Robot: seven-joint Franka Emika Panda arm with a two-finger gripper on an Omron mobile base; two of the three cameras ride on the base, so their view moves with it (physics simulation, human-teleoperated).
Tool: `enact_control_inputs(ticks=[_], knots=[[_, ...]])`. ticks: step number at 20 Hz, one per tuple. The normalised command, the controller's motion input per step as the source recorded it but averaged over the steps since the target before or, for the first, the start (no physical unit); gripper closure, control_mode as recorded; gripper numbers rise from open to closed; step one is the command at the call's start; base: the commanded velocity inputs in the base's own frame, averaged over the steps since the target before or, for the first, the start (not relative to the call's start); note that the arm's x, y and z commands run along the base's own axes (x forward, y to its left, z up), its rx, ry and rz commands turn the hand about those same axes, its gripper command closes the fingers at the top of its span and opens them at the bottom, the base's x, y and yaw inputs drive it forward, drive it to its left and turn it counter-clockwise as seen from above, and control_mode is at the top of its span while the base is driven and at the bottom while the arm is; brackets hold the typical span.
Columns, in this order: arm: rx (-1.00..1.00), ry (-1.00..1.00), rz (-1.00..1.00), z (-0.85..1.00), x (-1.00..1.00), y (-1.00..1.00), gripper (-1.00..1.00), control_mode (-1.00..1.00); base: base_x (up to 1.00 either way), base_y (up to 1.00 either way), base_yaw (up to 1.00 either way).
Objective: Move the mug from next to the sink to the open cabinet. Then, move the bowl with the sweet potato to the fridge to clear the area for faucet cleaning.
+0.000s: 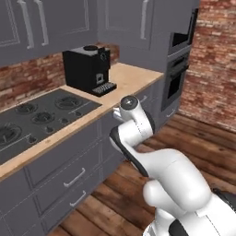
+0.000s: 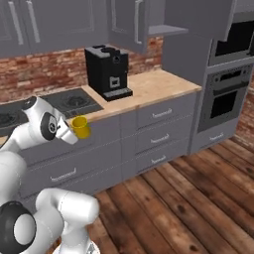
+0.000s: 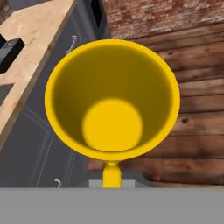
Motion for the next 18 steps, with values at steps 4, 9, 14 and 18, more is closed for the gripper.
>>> enact_control_inputs(ticks=[4, 9, 14, 18], knots=[[0.00, 0.00, 0.00, 0.00, 0.00, 0.00, 1.00, 1.00, 1.00, -1.00, 0.00], [0.00, 0.00, 0.00, 0.00, 0.00, 0.00, 1.00, 1.00, 1.00, -0.99, 0.00], [0.00, 0.00, 0.00, 0.00, 0.00, 0.00, 1.00, 1.00, 1.00, -0.85, 0.00], [0.00, 0.00, 0.00, 0.00, 0.00, 0.00, 1.00, 1.00, 1.00, -0.71, 0.00]])
